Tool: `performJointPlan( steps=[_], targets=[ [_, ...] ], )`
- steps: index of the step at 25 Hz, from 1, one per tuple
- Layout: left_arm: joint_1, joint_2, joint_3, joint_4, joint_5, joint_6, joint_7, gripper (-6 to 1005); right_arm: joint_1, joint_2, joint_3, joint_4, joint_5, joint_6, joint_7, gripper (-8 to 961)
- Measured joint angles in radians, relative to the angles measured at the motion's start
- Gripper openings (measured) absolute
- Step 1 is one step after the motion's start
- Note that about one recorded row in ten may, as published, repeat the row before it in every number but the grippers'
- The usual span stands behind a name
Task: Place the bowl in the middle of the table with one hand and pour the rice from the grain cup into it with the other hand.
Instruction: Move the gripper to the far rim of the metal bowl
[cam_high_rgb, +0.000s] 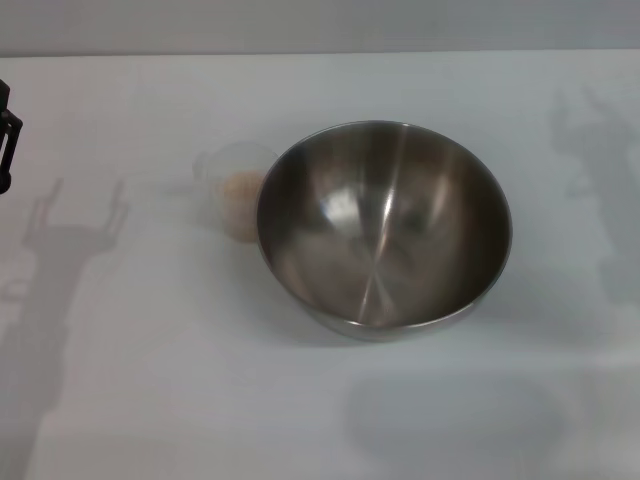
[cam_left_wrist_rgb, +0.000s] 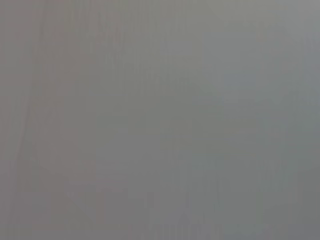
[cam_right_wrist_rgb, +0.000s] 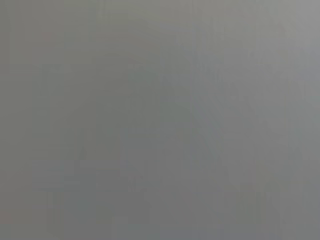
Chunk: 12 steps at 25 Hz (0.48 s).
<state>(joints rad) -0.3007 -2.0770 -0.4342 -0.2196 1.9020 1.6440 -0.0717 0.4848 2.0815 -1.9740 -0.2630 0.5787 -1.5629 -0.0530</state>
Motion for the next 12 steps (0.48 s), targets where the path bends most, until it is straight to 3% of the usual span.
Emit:
performJointPlan(
  steps=[12],
  targets=[
    [0.001,0.003,0.0,-0.013,0.001,0.005,0.0,743,-0.033,0.005,0.02,0.012,0.001,-0.027,0.023,333]
  ],
)
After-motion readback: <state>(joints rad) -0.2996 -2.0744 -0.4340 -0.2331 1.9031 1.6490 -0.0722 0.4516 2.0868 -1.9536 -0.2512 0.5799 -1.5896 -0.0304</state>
